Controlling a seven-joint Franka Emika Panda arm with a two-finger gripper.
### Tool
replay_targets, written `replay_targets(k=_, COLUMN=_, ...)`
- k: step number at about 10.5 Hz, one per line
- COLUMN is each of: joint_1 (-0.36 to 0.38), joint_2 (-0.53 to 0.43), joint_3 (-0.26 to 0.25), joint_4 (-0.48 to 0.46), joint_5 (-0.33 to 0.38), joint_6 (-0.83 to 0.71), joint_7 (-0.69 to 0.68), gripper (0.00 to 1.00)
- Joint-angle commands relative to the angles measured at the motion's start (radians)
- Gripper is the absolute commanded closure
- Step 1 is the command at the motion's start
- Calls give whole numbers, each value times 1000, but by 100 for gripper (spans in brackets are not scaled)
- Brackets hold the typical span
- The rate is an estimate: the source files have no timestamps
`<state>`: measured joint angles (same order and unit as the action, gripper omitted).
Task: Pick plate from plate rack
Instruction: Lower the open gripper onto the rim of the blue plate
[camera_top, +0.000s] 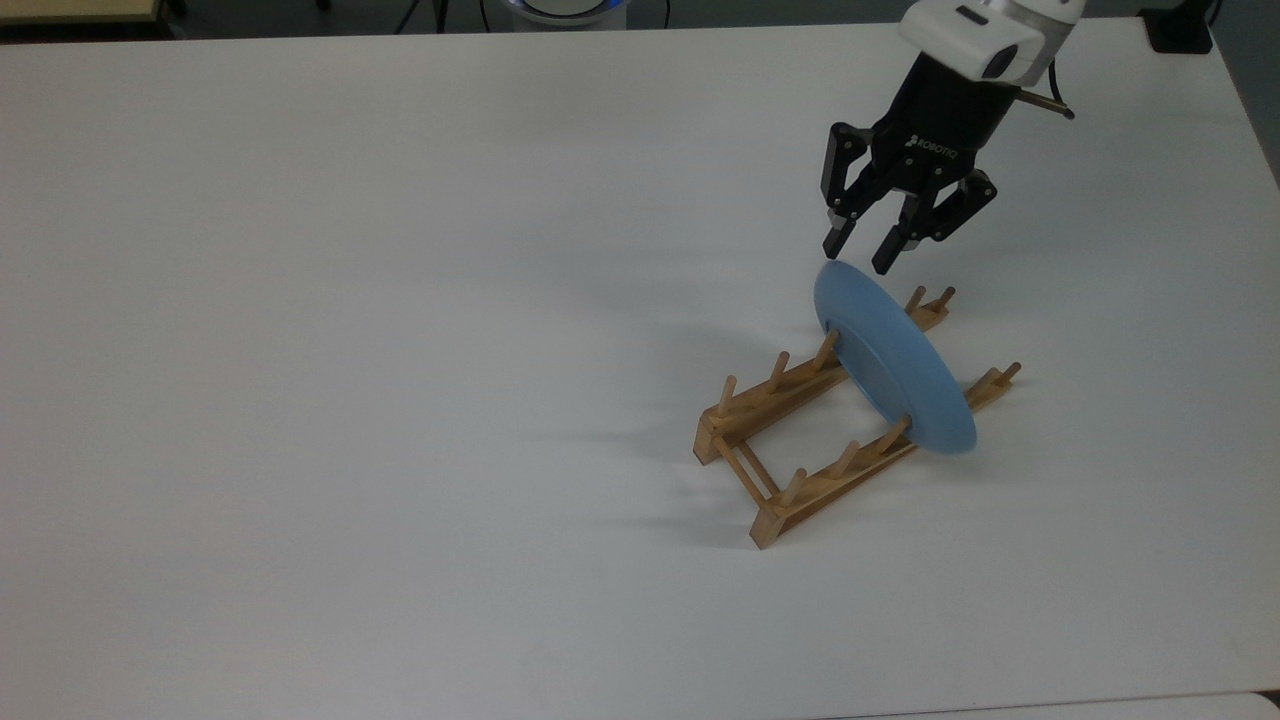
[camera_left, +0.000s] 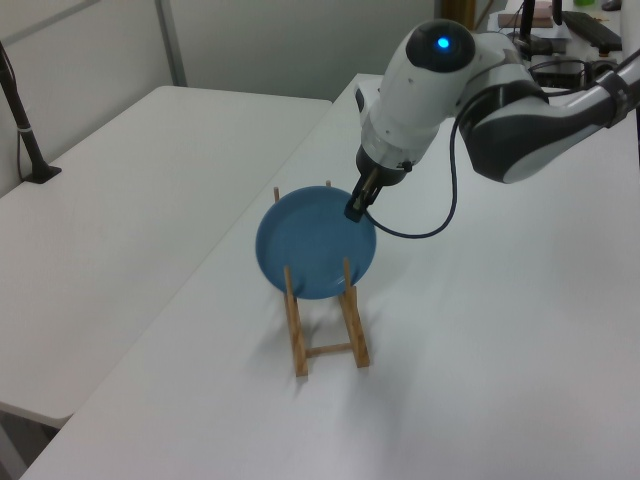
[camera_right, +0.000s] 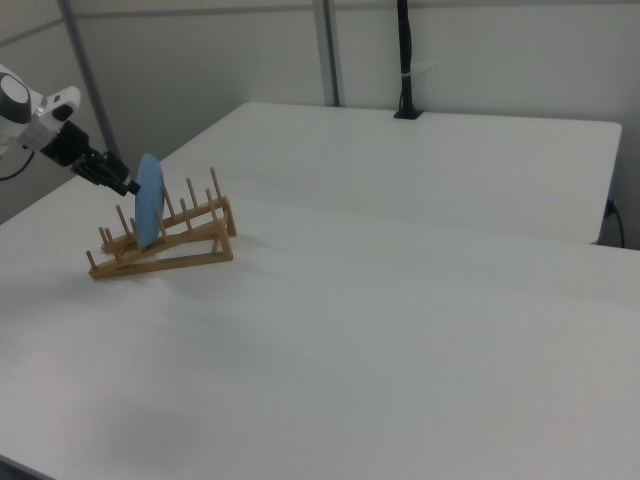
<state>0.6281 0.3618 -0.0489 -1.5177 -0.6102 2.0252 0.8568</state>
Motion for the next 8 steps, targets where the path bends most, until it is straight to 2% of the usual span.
replay_targets(k=1, joint_1=10, joint_2=2, joint_3=-11, joint_4=4, joint_5=-69, joint_6=-5, joint_7=68, gripper=54)
replay_targets(k=6, joint_1=4, joint_2=3, joint_3=-16, joint_4=2, joint_5=-72, joint_6=-5, joint_7=65, gripper=55)
replay_targets(k=8, joint_1=2, joint_2=8, joint_3=-17, joint_4=2, joint_5=-75, joint_6=0, joint_7=65, gripper=64)
